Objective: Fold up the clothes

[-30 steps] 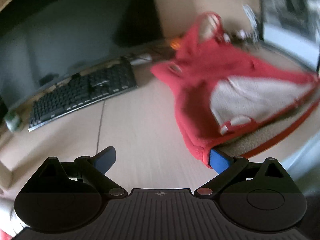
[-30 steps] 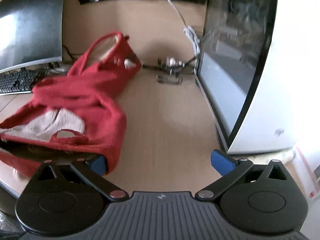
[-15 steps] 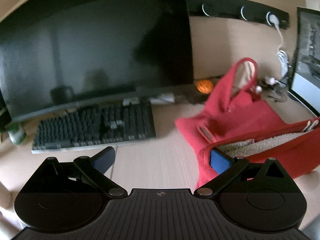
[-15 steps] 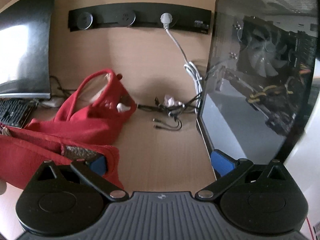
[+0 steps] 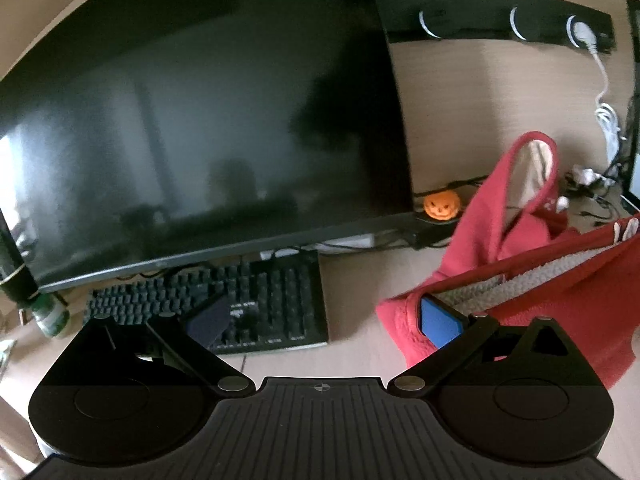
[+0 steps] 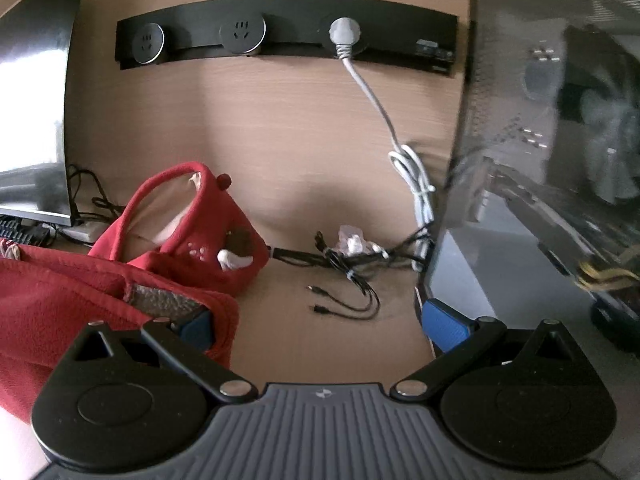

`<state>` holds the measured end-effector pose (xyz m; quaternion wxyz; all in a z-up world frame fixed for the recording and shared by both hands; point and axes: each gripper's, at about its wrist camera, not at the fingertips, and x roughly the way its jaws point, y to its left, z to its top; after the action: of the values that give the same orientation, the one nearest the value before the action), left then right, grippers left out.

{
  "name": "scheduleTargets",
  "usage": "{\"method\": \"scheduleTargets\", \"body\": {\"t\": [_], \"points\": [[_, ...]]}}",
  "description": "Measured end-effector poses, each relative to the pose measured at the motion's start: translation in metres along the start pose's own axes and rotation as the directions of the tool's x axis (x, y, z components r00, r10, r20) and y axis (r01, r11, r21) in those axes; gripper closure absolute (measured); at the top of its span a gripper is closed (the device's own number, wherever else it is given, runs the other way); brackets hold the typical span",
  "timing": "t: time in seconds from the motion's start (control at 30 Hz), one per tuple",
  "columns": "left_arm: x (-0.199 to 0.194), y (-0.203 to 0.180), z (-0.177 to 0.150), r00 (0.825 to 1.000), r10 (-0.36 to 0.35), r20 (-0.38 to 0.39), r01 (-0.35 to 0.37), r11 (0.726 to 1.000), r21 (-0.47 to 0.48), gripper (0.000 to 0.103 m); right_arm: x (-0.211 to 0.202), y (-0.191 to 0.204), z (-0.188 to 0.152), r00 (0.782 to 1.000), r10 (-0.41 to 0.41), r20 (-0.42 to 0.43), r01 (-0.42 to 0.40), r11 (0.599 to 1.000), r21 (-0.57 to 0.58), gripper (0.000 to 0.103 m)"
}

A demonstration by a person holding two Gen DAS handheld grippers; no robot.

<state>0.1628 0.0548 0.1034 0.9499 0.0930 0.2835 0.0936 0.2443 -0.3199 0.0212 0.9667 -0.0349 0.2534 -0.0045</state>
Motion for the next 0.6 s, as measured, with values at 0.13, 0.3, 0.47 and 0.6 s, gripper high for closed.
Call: {"method": "scheduleTargets", "body": {"t": [0.13, 0.3, 0.47, 0.6], "points": [[0.023, -0.001, 0.006, 0.999, 0.023, -0.027, -0.023, 1.0, -0.003, 0.0, 0.033, 0.006, 0.007, 1.0, 0.012, -0.02, -0.012, 1.0, -0.018, 0.0], [0.078, -0.014, 0.009, 0.993, 0.043, -0.109, -0.044, 0.999, -0.001, 0.0, 0.088, 0.018, 0.009, 0.995, -0.002, -0.095, -0.003, 0.999, -0.049, 0.0], [0.11, -0.023, -0.009, 0.978, 0.028, -0.207, -0.025, 0.999, 0.021, 0.0, 0.137, 0.026, -0.012, 0.977, 0.003, -0.213, -0.022, 0.996, -0.086, 0.0], [0.11, -0.024, -0.029, 0.967, 0.005, -0.255, 0.002, 1.0, 0.025, 0.0, 0.134, 0.024, -0.038, 0.966, 0.024, -0.257, -0.041, 0.997, -0.061, 0.0]]}}
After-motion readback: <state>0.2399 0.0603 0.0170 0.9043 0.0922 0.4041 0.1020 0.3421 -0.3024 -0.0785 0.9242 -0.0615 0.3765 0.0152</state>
